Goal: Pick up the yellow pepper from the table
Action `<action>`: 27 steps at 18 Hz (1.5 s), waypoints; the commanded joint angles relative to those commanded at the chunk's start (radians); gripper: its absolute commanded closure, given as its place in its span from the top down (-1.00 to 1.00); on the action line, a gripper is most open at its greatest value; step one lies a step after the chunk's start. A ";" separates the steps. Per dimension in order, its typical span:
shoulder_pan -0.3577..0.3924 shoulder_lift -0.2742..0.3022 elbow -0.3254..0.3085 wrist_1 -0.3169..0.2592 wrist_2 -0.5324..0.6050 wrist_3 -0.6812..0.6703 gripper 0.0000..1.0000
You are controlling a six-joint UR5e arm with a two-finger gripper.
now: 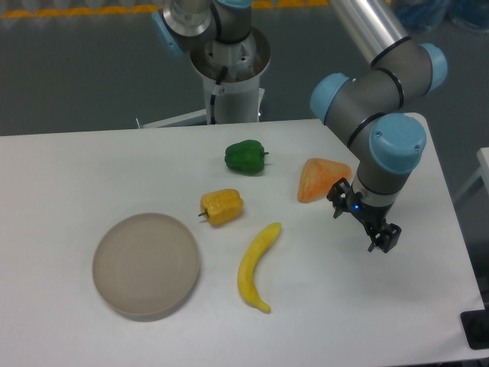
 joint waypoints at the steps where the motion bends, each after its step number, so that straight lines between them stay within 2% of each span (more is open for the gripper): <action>1: 0.000 0.002 0.000 0.002 0.002 0.000 1.00; 6: -0.009 0.017 -0.006 -0.003 0.006 0.000 1.00; 8: -0.014 0.066 -0.101 0.006 -0.003 -0.002 1.00; 10: -0.021 0.135 -0.167 0.009 -0.017 -0.002 1.00; 13: -0.063 0.202 -0.227 0.000 -0.093 -0.023 1.00; 16: -0.138 0.236 -0.282 0.000 -0.097 -0.080 1.00; 18: -0.152 0.262 -0.320 0.000 -0.100 -0.086 1.00; 20: -0.185 0.273 -0.383 0.017 -0.098 -0.086 1.00; 23: -0.204 0.271 -0.429 0.046 -0.100 -0.092 1.00; 27: -0.268 0.236 -0.454 0.112 -0.097 -0.184 1.00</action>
